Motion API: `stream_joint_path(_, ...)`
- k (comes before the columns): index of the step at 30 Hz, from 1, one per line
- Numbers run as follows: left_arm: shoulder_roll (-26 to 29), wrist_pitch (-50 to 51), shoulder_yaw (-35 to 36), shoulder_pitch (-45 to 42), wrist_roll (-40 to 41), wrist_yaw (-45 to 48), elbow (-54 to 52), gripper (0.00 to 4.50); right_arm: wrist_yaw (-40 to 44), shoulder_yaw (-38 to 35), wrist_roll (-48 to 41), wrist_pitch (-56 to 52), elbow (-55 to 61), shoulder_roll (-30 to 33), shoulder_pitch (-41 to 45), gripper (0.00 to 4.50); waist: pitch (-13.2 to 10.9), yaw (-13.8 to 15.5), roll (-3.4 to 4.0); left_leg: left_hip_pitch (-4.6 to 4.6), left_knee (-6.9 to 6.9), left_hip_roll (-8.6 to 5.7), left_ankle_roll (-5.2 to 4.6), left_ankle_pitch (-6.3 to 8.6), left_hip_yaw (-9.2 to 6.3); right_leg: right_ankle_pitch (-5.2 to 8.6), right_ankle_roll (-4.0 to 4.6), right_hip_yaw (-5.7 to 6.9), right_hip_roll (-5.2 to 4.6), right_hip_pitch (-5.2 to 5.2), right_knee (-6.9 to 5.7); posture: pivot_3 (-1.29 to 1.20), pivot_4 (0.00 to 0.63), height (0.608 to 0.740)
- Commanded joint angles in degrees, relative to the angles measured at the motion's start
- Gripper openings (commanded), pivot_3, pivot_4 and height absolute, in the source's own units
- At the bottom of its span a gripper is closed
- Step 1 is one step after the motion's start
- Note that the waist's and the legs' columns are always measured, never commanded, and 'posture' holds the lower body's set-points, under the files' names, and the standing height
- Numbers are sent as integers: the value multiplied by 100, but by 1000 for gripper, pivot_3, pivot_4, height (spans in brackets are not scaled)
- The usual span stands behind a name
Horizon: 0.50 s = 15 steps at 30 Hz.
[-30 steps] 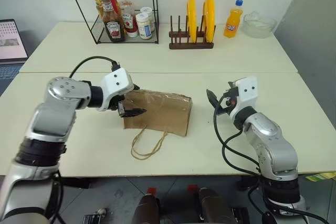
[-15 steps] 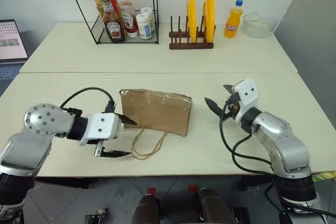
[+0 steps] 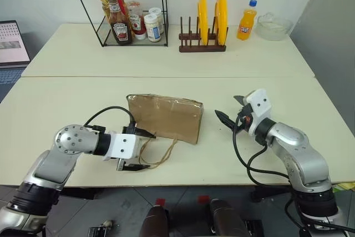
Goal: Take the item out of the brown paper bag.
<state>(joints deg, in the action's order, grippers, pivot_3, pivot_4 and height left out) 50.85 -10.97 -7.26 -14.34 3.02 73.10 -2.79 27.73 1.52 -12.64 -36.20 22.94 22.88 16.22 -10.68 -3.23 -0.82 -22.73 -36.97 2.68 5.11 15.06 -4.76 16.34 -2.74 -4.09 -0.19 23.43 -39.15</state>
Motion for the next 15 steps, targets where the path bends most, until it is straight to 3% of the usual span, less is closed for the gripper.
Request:
stream_joint_path(1, -261, 239, 10, -170, 219, -214, -64, 4315, 69, -35, -73, 75, 312, 112, -37, 4485, 0, -1, 0, 0, 0, 0, 0, 0, 0, 0, 0, 0, 0, 0, 0, 0, 150, 740)
stream_joint_path(3, -408, 730, 82, -215, 537, -255, -250, 3888, 171, 18, -45, 155, 331, 220, -75, 4500, 0, -1, 0, -1, 0, 0, 0, 0, -1, 0, 0, 1, 0, 0, -1, 0, 150, 740)
stream_joint_path(7, -433, 1816, 271, -216, 1218, -225, -676, 2586, 671, 270, 28, 585, 311, 604, -248, 4500, 0, -3, -1, 0, 0, 0, 0, 0, -2, 0, 0, 1, 0, -2, -1, 0, 150, 740)
stream_joint_path(15, -621, 3840, 752, -678, 2294, -740, -639, 35, 2409, 1044, 399, 3038, -422, 1498, -452, 4500, 1, -4, -3, 17, -4, 0, -1, 0, -1, 1, -2, 1, 0, -19, 1, 0, 150, 740)
